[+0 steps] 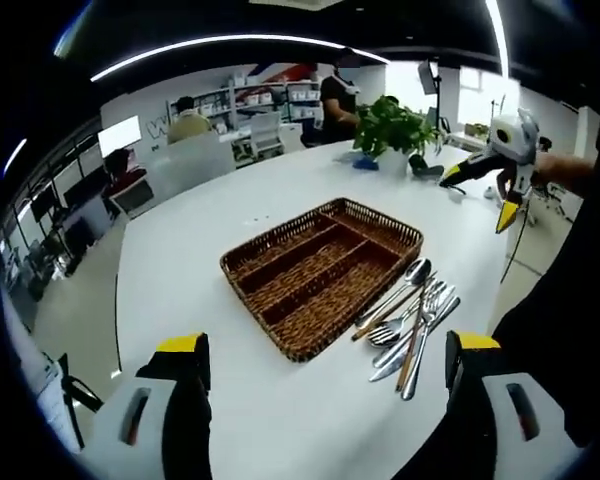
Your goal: Arrange the knives, forks, and spoons in their matching storage slots by inserting each utensil handle-first until every utensil is classified and aligned in the correct compartment
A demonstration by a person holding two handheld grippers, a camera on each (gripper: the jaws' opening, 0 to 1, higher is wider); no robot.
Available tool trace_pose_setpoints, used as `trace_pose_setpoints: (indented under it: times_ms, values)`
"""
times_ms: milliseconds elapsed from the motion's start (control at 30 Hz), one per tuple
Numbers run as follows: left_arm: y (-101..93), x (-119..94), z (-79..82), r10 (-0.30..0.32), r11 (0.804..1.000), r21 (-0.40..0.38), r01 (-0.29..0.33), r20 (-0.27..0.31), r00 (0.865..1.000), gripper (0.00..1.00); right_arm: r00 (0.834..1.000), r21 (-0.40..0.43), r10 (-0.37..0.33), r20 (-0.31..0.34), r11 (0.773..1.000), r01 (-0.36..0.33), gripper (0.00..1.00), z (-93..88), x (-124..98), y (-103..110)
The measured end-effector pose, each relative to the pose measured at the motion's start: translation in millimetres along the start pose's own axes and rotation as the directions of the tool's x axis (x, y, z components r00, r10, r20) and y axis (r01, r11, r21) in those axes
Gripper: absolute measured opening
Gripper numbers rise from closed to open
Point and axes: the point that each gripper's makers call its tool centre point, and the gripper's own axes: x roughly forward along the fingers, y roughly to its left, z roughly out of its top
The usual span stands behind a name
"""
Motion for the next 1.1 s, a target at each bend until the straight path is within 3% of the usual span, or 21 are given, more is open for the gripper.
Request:
trace_pose_setpoints:
  times_ms: [633,733,1100]
  values:
    - [-3.6,-14,-3.9,0.028,1.0,-0.014,-0.028,0.014,1.0,1.0,0.99,-0.05,0.136,-0.036,0.989,-0.138,0.67,-3.5,37,29]
    - [-3.5,-15,-4.8,0.028,0.999,-0.016,-0.028,0.013,1.0,1.0,0.984,-0.06,0.172,-0.049,0.983,-0.175,0.59,-7.1,42,36]
    - [0.8,-25,-4.8,0.059,0.998,0.001,-0.059,0.008,0.998,1.0,0.967,-0.117,0.238,-0.094,0.962,-0.248,0.5,-18.5,65,51]
